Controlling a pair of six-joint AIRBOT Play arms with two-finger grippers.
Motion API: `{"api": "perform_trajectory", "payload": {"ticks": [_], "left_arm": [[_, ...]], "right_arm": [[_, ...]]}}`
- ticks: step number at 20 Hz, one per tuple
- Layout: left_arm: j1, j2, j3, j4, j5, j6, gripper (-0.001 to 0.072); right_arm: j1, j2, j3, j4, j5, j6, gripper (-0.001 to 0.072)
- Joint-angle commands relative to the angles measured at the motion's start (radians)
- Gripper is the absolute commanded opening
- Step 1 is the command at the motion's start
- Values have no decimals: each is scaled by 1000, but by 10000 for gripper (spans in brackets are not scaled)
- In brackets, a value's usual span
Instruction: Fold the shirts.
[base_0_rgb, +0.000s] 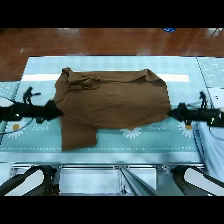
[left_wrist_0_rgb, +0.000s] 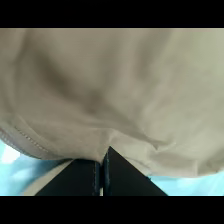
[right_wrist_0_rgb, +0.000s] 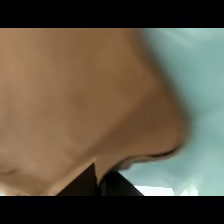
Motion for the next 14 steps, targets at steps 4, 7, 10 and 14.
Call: {"api": "perform_trajectory", "payload": {"ticks": [4, 7, 10, 14], "left_arm": [[-2, 58, 555, -140, -27, 8, 19], [-2, 59, 907, -140, 7, 8, 19], [-2, 79, 1159, -124, 7, 15, 19], [-2, 222, 1215, -74, -3, 120, 19]], "right_arm": [[95, 8, 635, 24, 146, 80, 27], [110, 13, 979, -4, 153, 127, 27], [108, 74, 1220, -115, 162, 170, 27], [108, 261, 1277, -318, 169, 189, 27]]}}
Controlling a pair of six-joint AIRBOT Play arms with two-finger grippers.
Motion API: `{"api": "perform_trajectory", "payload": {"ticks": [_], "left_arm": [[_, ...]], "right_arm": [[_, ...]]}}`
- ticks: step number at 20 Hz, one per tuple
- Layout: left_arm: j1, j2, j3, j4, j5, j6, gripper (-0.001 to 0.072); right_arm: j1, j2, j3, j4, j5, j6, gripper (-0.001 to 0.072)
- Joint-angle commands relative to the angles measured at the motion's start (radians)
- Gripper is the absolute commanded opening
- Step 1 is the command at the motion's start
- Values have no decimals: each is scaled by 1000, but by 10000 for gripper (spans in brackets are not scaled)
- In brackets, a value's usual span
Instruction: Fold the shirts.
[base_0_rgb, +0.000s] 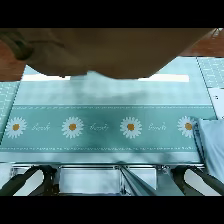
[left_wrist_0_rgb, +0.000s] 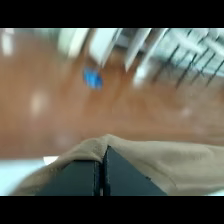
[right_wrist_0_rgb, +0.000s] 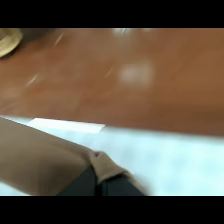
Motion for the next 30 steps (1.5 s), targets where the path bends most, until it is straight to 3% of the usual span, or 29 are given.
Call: {"api": "perform_trajectory", "payload": {"ticks": [1, 6, 10, 13, 16, 21, 24, 30], "left_arm": [[-1, 127, 87, 75, -15, 45, 19], [0, 342, 83, 342, -88, -7, 19], [-1, 441, 18, 433, -187, -58, 19], [-1, 480, -53, 545, -188, -114, 19], [-1, 459, -200, 552, -186, -152, 19], [-1, 335, -549, 391, -150, -148, 19], [-27, 196, -693, 364, 47, -141, 19], [-116, -286, -580, 226, 263, -153, 19]], "right_arm": [[2, 148, 85, -204, 20, 37, 27], [3, 315, 84, -298, 138, 101, 27], [3, 393, 80, -301, 200, 138, 27], [3, 441, 3, -324, 206, 152, 27], [3, 453, -156, -266, 220, 157, 27], [3, 414, -576, -148, 114, 78, 27], [4, 292, -742, -149, 10, 24, 27], [129, -215, -643, -140, -278, -35, 27]]}}
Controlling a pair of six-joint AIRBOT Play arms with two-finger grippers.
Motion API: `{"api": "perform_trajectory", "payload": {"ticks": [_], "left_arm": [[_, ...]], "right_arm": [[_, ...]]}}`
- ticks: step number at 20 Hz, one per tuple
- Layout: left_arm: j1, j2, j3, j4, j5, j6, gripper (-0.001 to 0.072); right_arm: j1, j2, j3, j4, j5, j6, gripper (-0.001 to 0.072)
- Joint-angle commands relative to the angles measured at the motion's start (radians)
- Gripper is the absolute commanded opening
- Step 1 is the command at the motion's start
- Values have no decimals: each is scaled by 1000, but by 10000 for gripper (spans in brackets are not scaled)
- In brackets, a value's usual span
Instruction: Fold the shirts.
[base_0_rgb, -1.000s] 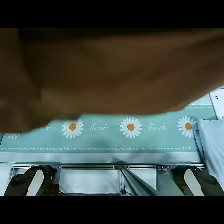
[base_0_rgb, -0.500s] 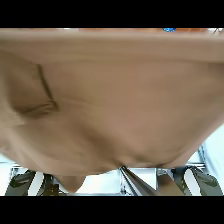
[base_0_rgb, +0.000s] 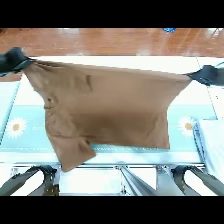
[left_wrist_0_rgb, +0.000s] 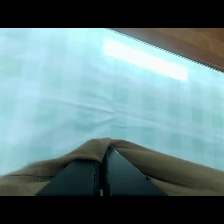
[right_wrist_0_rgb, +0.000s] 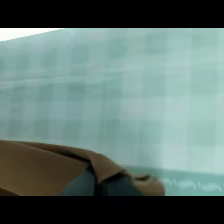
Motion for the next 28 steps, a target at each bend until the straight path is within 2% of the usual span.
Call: {"api": "perform_trajectory", "payload": {"ticks": [1, 2, 5, 8, 10, 12, 14, 16, 18, 24, 25, 26, 27, 28], "left_arm": [[-44, -288, 92, -115, 115, -2, 19], [-47, -358, 140, -130, 106, -10, 19], [-48, -536, 277, -137, 10, -131, 19], [-46, -620, 343, -135, -82, -121, 19], [-40, -616, 344, -135, -129, -67, 19], [-18, -607, 344, -110, -247, -18, 19], [-3, -612, 338, 0, -394, 2, 19], [-11, -612, 295, 123, -471, 8, 19], [-16, -612, 237, 171, -494, 9, 19], [-16, -612, 178, 171, -497, 45, 22], [-16, -612, 178, 171, -504, 41, 89], [-16, -611, 182, 171, -521, 42, 354], [-12, -608, 189, 174, -542, 43, 504], [-3, -598, 193, 175, -560, 44, 509]], "right_arm": [[70, -309, 106, 10, -137, -24, 27], [75, -401, 182, 11, -132, -3, 27], [76, -593, 373, 26, -84, 55, 27], [74, -651, 439, 23, -26, 60, 27], [69, -644, 439, 3, 30, 46, 27], [63, -640, 438, -35, 143, 17, 27], [73, -640, 416, -122, 249, 18, 27], [92, -640, 348, -191, 278, 27, 27], [97, -640, 273, -208, 278, 42, 28], [113, -640, 165, -212, 271, 57, 29], [116, -639, 166, -206, 258, 95, 150], [116, -636, 167, -207, 257, 127, 414], [114, -624, 167, -214, 266, 124, 411], [109, -607, 166, -222, 277, 124, 411]]}}
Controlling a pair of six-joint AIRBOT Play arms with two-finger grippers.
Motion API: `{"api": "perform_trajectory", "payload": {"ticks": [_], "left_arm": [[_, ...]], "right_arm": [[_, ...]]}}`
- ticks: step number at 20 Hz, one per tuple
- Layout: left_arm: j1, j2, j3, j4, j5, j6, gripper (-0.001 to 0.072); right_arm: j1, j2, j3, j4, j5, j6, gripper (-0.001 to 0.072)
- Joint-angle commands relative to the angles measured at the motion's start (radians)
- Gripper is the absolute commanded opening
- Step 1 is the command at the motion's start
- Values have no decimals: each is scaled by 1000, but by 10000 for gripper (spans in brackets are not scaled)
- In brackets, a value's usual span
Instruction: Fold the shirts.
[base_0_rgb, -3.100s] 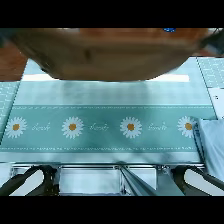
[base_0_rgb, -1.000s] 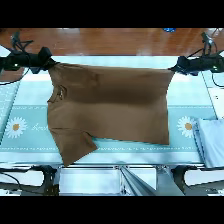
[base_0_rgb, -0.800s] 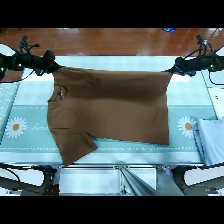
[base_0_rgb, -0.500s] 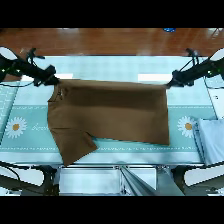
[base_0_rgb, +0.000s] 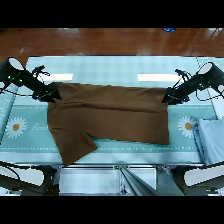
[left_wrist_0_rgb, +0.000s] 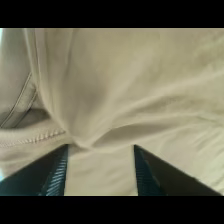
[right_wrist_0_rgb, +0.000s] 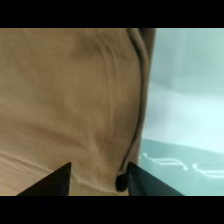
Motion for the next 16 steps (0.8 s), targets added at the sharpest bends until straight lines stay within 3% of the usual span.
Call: {"api": "perform_trajectory", "payload": {"ticks": [1, 4, 6, 9, 12, 16], "left_arm": [[21, 28, 3, 10, -56, 7, 509], [86, 144, -56, 51, -49, 12, 509], [166, 266, -188, 77, -3, 31, 509], [346, 470, -477, 48, 116, 9, 508], [518, 639, -757, -105, 197, 26, 509], [541, 708, -943, -170, 222, 79, 508]], "right_arm": [[-12, 47, -11, -29, 26, 32, 411], [-64, 166, -41, -129, 15, 47, 410], [-117, 282, -157, -147, -75, 69, 410], [-180, 485, -457, 20, -259, 64, 410], [-177, 671, -705, 293, -346, -56, 410], [-172, 777, -803, 360, -336, -85, 410]]}}
